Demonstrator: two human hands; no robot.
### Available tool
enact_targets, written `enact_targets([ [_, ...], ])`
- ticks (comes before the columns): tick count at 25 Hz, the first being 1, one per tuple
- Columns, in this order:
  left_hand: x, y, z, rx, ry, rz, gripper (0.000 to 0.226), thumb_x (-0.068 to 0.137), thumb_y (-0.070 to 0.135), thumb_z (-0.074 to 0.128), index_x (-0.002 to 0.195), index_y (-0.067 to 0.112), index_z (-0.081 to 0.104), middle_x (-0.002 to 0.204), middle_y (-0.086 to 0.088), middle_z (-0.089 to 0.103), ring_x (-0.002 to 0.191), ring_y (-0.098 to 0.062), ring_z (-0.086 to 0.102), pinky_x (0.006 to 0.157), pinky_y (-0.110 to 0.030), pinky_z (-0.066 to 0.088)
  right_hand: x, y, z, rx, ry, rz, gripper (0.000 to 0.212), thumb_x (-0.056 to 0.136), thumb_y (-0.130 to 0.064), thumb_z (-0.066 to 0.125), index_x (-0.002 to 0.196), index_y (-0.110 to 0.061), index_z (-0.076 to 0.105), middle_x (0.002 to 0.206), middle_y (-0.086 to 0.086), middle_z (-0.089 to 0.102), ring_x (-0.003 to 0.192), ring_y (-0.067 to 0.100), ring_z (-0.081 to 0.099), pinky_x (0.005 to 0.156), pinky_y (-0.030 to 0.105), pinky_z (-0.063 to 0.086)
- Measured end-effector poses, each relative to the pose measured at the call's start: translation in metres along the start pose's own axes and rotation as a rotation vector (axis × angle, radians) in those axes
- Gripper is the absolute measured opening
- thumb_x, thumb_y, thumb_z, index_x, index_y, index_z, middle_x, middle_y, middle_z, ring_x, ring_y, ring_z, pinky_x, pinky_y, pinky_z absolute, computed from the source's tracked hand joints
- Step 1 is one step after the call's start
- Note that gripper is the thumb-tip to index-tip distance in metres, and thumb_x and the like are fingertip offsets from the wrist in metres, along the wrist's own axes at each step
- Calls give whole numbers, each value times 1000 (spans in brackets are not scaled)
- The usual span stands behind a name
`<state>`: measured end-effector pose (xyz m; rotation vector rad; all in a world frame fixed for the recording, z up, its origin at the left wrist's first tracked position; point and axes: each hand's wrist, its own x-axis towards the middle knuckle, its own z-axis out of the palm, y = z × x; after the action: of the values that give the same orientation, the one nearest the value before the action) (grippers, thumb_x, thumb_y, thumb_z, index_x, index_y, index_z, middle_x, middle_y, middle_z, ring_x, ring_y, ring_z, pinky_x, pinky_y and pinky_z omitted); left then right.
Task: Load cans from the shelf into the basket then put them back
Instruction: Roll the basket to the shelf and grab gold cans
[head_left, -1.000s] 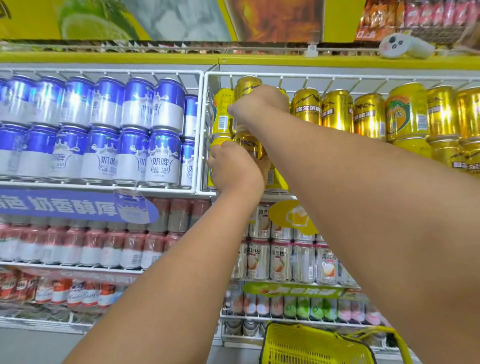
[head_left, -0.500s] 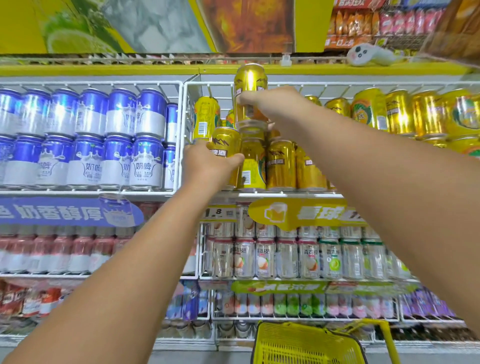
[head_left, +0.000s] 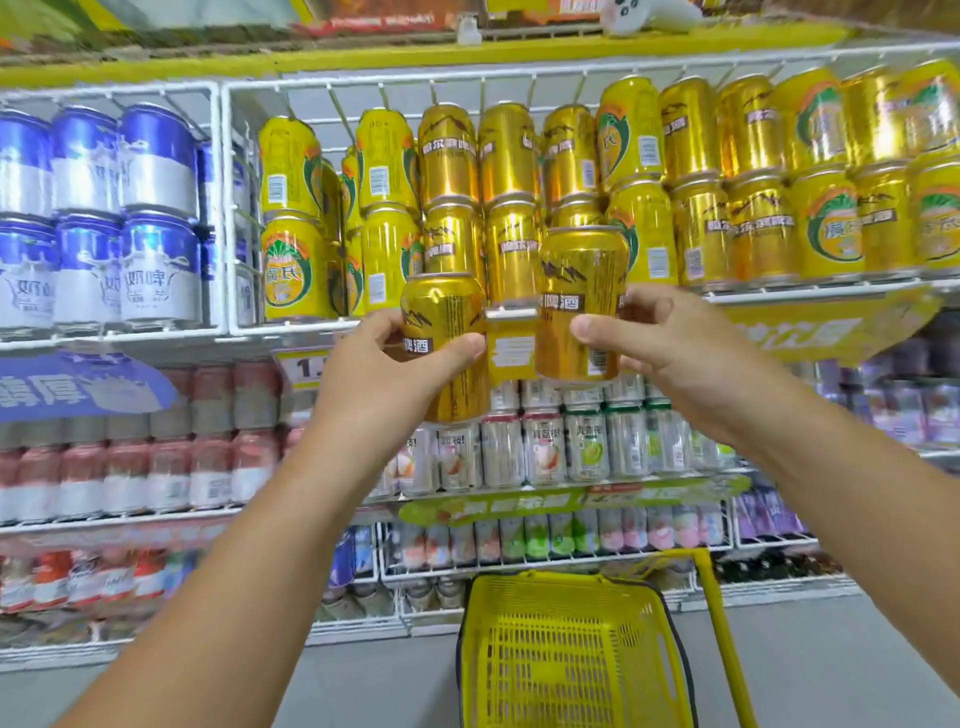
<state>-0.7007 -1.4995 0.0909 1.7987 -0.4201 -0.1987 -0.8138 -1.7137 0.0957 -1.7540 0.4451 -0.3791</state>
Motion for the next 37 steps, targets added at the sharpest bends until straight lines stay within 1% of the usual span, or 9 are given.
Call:
enact_targets([
  [4, -35, -53, 62, -23, -102, -119, 38, 73, 44, 85, 103, 26, 71, 92, 13, 76, 82, 2, 69, 67, -15, 53, -46, 94, -29, 32, -26, 147, 50, 65, -52, 87, 103, -24, 73, 109, -8, 75, 114, 13, 66, 104, 39, 46],
  [9, -67, -150, 135, 13, -192, -298, 30, 72, 37, 88, 97, 28, 72, 88, 8, 77, 81, -7, 73, 71, -29, 59, -87, 211, -38, 79, -50, 368, 26, 80, -21, 82, 102, -17, 68, 92, 2, 77, 84, 20, 74, 79, 29, 57],
  [12, -80, -214, 167, 41, -231, -370, 25, 74, 30, 87, 95, 25, 74, 82, 10, 77, 76, -5, 72, 66, -21, 58, -100, 280, -28, 61, -10, 441, 24, 78, -29, 86, 94, -21, 70, 85, -7, 75, 81, 10, 72, 70, 19, 53],
  [15, -87, -295, 197, 99, -291, -476, 33, 72, 37, 88, 99, 26, 74, 87, 10, 77, 81, -10, 74, 80, -38, 61, -109, 359, -9, 74, 53, 550, 22, 75, -23, 88, 85, -24, 68, 79, -9, 73, 78, 11, 69, 61, 15, 47],
  [19, -100, -402, 231, 168, -330, -628, 28, 72, 31, 89, 93, 21, 73, 81, 6, 78, 78, -16, 75, 78, -46, 61, -114, 460, 21, 31, 102, 719, 30, 75, -31, 88, 88, -27, 61, 88, -5, 69, 77, 8, 66, 59, 15, 46],
  [23, -109, -495, 262, 265, -324, -728, 31, 71, 37, 89, 87, 20, 69, 73, 5, 72, 64, -11, 67, 61, -28, 55, -110, 559, 49, -37, 156, 894, 46, 62, -48, 90, 93, -20, 70, 83, -5, 75, 77, 13, 72, 72, 35, 59],
  [25, -112, -540, 276, 306, -341, -757, 33, 73, 41, 87, 87, 20, 65, 74, 1, 69, 60, -14, 63, 53, -26, 47, -106, 604, 59, -59, 166, 970, 46, 65, -47, 90, 95, -17, 72, 83, -2, 75, 76, 15, 72, 67, 33, 57],
  [29, -123, -629, 312, 360, -337, -800, 39, 67, 40, 90, 85, 19, 62, 81, -2, 70, 70, -19, 67, 63, -34, 53, -101, 692, 75, -131, 173, 1057, 35, 71, -44, 87, 89, -17, 75, 80, 2, 76, 76, 19, 72, 72, 36, 57],
  [37, -153, -728, 379, 454, -431, -874, 38, 66, 48, 88, 74, 18, 67, 73, 2, 70, 65, -17, 69, 58, -32, 57, -104, 796, 89, -366, 106, 1209, 31, 73, -30, 85, 63, -14, 61, 62, 0, 60, 56, 13, 58, 46, 23, 41],
])
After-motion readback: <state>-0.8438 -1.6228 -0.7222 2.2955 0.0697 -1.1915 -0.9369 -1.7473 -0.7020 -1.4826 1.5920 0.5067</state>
